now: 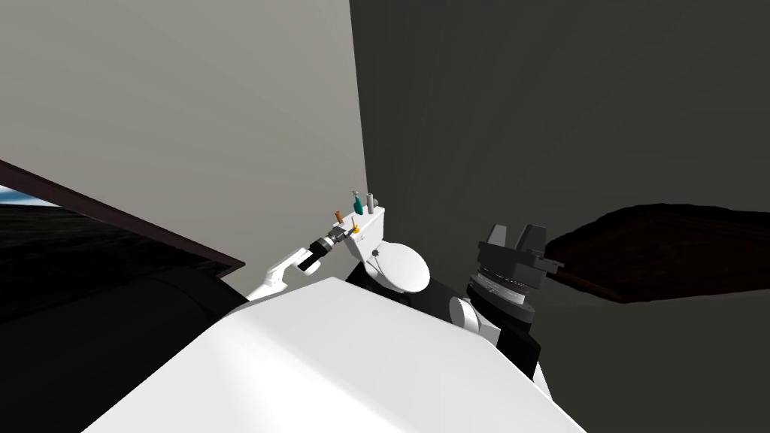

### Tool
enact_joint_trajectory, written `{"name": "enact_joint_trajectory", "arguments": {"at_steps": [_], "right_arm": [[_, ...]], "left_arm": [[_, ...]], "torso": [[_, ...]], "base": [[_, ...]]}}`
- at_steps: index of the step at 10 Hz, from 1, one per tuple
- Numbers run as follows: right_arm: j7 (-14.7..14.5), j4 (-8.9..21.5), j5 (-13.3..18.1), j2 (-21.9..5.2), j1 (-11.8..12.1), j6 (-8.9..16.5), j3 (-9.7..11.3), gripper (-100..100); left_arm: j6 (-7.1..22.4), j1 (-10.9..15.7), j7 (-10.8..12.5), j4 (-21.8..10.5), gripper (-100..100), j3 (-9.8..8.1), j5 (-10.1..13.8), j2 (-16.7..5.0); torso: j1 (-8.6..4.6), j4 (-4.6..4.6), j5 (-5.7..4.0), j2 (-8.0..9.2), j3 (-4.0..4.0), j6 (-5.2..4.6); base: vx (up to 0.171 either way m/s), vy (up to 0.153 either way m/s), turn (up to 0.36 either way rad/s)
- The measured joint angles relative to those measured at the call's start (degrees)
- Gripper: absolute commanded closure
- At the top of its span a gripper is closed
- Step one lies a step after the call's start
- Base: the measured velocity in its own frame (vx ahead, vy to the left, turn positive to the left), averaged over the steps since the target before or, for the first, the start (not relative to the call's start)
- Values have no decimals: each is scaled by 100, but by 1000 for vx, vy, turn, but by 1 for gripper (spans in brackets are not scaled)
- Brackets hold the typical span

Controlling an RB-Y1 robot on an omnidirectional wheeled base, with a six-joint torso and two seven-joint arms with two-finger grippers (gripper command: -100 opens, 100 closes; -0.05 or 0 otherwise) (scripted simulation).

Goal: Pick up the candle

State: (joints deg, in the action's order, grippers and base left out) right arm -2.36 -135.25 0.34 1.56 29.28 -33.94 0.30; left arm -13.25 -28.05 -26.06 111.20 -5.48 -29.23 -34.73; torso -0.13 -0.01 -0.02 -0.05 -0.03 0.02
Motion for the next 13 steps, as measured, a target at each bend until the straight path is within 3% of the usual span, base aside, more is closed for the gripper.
{"name": "enact_joint_trajectory", "arguments": {"at_steps": [6,11,13], "right_arm": [[0,0,0,0,0,0,0,0],[0,1,0,1,-2,0,1,0],[0,1,0,0,0,0,1,0]], "left_arm": [[1,1,0,0,-100,1,0,0],[350,472,190,-199,-100,436,246,267],[477,530,210,-329,-100,569,361,289]], "torso": [[1,0,0,0,0,0],[-17,15,-4,67,39,1],[-17,4,-4,2,4,-2]], "base": [[-15,1,6],[-184,-36,58],[120,-20,-74]]}}
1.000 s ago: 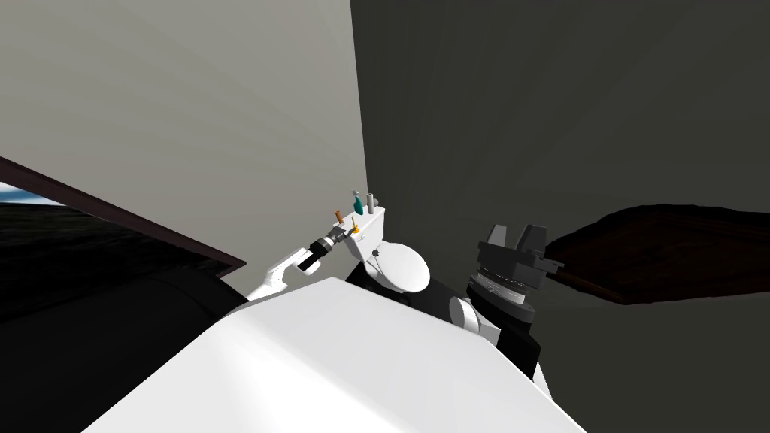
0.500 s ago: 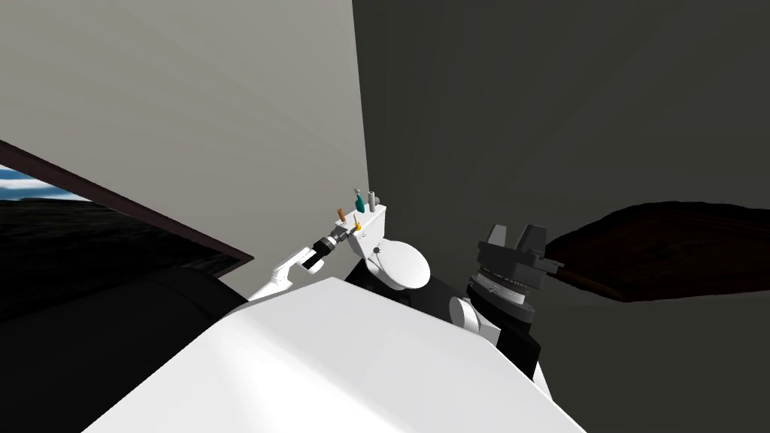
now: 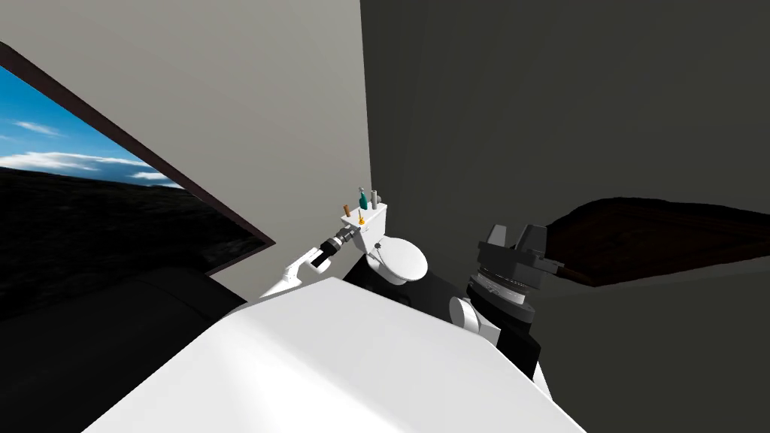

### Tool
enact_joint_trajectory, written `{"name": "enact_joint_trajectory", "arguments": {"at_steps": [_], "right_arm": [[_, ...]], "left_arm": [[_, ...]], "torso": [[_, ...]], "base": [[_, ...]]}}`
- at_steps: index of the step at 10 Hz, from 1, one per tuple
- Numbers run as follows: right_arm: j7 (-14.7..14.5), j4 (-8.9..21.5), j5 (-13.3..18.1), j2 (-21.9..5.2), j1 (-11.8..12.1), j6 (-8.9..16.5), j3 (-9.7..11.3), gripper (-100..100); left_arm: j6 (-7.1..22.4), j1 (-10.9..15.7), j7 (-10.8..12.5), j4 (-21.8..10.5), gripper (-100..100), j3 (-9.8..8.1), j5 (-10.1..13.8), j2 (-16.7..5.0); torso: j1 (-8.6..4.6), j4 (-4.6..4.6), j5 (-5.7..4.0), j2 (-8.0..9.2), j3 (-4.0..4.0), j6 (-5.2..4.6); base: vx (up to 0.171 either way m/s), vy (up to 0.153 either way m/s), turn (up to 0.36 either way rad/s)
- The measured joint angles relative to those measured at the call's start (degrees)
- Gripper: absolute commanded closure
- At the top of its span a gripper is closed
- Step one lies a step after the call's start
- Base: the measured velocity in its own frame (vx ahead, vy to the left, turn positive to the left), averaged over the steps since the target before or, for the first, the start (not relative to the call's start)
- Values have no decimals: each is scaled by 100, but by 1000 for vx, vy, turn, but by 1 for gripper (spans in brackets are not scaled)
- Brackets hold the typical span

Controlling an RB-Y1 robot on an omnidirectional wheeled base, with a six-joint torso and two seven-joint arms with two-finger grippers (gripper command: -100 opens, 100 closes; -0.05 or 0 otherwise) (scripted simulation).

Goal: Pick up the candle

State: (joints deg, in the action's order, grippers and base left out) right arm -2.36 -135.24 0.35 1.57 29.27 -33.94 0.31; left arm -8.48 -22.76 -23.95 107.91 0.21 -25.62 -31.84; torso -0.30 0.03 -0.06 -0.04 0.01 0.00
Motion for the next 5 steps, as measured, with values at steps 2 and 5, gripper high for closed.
{"name": "enact_joint_trajectory", "arguments": {"at_steps": [2,5], "right_arm": [[0,-1,0,-1,2,-1,-1,0],[0,-1,0,-1,1,-1,-1,0]], "left_arm": [[-57,-170,-94,92,-100,-107,-67,-67],[-303,-362,-181,204,-100,-407,-262,-211]], "torso": [[15,-19,3,-78,-47,1],[31,-19,7,-59,-40,0]], "base": [[219,17,-59],[113,39,-73]]}}
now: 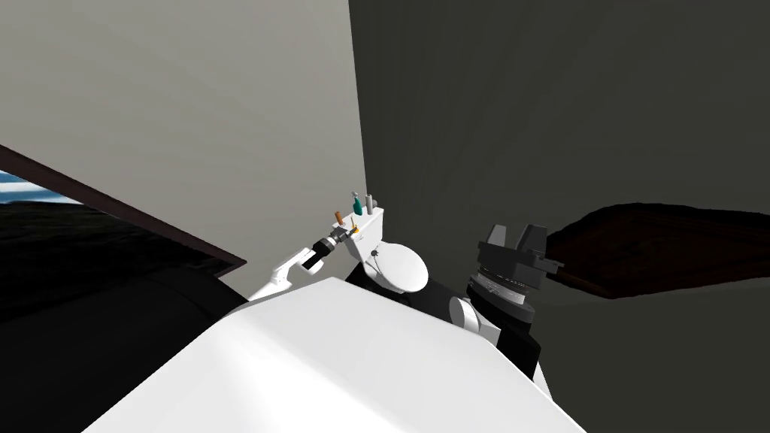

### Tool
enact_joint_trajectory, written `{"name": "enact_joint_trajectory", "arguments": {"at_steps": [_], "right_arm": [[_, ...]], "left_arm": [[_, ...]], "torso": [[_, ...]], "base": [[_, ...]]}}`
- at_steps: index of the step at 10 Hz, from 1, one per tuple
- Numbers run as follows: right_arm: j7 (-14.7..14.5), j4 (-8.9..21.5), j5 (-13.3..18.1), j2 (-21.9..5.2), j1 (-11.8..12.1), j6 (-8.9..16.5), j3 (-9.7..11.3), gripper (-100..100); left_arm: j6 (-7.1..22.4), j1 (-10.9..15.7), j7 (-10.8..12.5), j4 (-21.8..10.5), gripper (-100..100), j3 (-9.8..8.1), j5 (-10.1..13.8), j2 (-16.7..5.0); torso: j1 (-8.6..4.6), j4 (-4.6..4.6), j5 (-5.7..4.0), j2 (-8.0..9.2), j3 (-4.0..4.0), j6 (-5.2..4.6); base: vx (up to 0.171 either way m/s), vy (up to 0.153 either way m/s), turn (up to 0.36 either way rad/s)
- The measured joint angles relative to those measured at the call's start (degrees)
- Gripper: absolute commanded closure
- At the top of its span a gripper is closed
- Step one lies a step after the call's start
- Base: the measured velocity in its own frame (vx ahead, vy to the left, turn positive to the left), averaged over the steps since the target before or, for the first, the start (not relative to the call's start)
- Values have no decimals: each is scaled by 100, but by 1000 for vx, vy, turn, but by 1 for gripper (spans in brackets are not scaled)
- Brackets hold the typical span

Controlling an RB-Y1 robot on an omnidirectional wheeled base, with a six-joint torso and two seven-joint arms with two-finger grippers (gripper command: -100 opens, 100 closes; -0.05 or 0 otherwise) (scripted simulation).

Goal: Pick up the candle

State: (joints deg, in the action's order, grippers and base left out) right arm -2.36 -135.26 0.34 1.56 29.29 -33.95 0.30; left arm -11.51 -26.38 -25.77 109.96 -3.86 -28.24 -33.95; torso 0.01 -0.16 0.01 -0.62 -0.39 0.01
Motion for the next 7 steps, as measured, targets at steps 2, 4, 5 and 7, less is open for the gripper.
{"name": "enact_joint_trajectory", "arguments": {"at_steps": [2,4,5,7], "right_arm": [[0,1,0,1,-1,0,0,0],[0,1,0,1,-1,1,1,0],[0,1,0,1,-2,1,1,0],[0,1,0,1,-2,1,1,0]], "left_arm": [[-104,-77,-21,56,0,-108,-67,-51],[-222,95,-34,-134,-100,-41,-49,-62],[-317,285,-33,-339,-100,-5,-30,-88],[-423,593,-13,-699,-100,74,8,-159]], "torso": [[-13,13,-2,51,32,2],[-30,16,-5,68,41,2],[-34,19,-7,76,46,1],[-36,19,-7,80,48,2]], "base": [[0,4,-10],[-54,-44,46],[-39,-24,-4],[-69,-50,41]]}}
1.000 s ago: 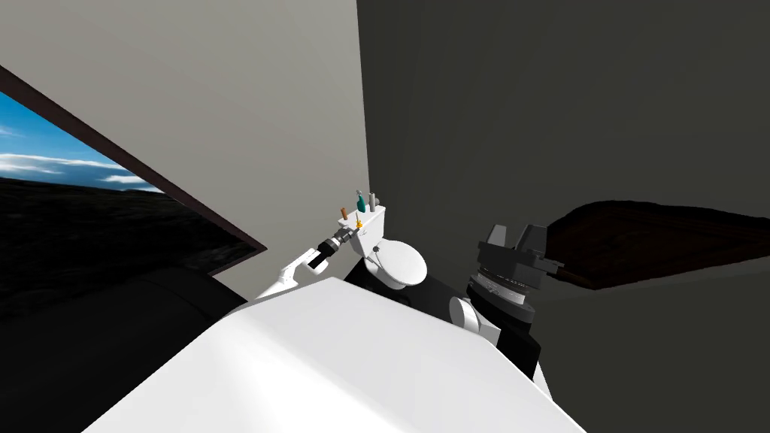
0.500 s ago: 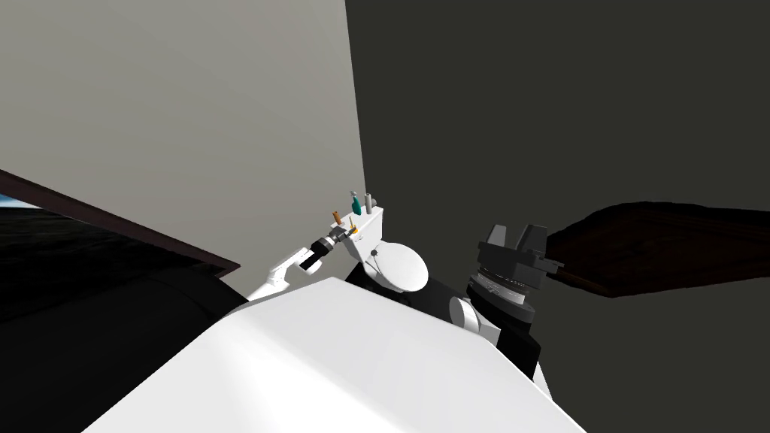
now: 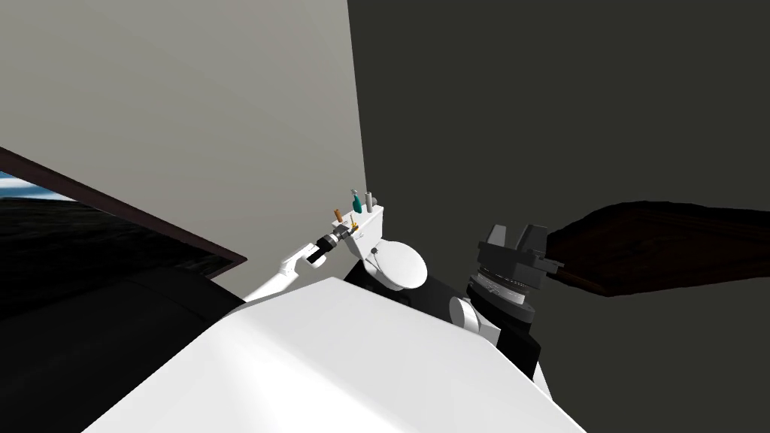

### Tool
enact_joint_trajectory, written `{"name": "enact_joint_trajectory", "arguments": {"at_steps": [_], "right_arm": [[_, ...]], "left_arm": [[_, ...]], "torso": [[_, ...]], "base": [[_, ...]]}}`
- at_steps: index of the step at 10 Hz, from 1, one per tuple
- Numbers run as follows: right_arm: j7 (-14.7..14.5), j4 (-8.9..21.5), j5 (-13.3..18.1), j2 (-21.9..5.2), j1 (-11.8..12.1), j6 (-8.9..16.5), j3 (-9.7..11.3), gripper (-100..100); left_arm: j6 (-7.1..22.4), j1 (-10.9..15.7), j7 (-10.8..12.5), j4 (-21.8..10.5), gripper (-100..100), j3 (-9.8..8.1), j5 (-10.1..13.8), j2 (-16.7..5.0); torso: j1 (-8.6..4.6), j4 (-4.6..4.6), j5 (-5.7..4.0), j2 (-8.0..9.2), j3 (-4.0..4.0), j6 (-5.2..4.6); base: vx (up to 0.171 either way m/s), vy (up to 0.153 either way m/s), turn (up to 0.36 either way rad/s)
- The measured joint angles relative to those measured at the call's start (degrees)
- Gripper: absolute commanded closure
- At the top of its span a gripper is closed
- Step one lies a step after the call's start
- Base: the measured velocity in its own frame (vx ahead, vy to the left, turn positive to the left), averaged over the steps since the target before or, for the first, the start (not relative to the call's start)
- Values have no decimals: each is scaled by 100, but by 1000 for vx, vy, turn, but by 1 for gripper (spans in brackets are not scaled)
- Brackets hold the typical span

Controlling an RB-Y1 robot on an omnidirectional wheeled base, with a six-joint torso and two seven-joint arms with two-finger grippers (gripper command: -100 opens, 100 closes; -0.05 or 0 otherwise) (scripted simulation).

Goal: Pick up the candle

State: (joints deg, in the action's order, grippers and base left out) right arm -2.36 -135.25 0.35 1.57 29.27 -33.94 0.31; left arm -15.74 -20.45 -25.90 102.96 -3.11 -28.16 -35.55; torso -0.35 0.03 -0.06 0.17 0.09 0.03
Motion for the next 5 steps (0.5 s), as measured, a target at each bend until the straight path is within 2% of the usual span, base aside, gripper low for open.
{"name": "enact_joint_trajectory", "arguments": {"at_steps": [2,3,5], "right_arm": [[0,0,0,0,0,0,0,0],[0,0,0,-1,1,0,0,0],[0,0,0,0,0,0,0,0]], "left_arm": [[-115,352,-24,-368,-100,74,2,15],[-119,418,-1,-530,-100,62,20,-31],[-285,727,-3,-831,-100,172,51,-66]], "torso": [[9,-1,1,-9,-4,-1],[17,-3,3,-18,-10,1],[0,0,-1,-3,-1,-1]], "base": [[-15,-8,-1],[-54,-40,57],[-44,-33,16]]}}
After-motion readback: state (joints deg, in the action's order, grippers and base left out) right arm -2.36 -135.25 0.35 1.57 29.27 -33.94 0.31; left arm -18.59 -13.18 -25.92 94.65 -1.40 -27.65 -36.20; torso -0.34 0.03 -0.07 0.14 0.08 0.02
